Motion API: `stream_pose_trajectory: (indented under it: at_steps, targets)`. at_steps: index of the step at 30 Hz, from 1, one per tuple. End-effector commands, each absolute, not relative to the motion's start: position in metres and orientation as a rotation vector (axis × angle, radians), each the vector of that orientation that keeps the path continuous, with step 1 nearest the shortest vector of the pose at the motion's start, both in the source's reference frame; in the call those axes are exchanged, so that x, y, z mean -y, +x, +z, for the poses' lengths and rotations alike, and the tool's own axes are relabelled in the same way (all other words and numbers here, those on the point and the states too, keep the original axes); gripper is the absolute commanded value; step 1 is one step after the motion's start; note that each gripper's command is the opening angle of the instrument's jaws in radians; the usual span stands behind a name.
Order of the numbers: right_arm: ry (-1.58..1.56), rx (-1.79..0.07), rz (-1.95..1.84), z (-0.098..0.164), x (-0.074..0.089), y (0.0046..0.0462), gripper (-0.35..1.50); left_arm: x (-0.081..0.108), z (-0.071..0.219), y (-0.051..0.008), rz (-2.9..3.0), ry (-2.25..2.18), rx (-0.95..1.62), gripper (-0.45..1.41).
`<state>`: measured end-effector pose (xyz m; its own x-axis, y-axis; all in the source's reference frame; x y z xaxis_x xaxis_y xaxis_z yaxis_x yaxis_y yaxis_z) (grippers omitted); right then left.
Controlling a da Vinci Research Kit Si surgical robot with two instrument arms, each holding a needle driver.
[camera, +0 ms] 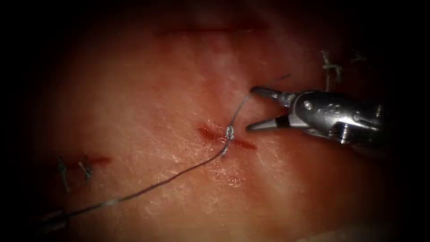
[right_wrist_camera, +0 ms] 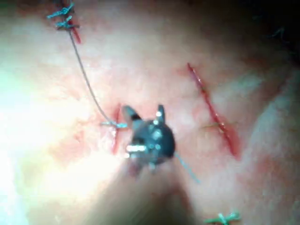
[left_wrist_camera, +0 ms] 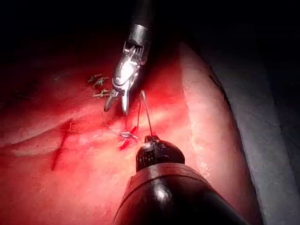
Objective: Wound Closure
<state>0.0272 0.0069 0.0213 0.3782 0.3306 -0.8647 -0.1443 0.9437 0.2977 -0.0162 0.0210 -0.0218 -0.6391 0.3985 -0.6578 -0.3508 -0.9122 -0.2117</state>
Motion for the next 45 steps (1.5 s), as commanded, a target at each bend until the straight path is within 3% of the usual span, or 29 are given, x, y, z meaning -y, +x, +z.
stream_pose_trajectory:
  at_steps: [1,14,23,34,45]
  targets:
    - [0.173,-1.156,0.304,0.022,-0.007,0.0294,1.25,-0.021,-0.021,-0.0167,2.518,-1.031,0.094,-0.45]
    - [0.158,-1.171,0.284,0.024,-0.005,0.0361,1.06,-0.026,-0.019,-0.0191,2.533,-1.058,0.132,-0.45]
    - [0.162,-1.188,0.278,0.023,-0.004,0.0366,1.01,-0.032,-0.014,-0.0215,2.526,-1.094,0.178,-0.45]
    - [0.157,-1.225,0.281,0.023,-0.003,0.0356,0.98,-0.035,-0.004,-0.0264,2.611,-1.063,0.279,-0.45]
    - [0.134,-1.267,0.302,0.021,-0.003,0.0314,0.91,-0.035,0.003,-0.0281,2.655,-0.989,0.346,-0.45]
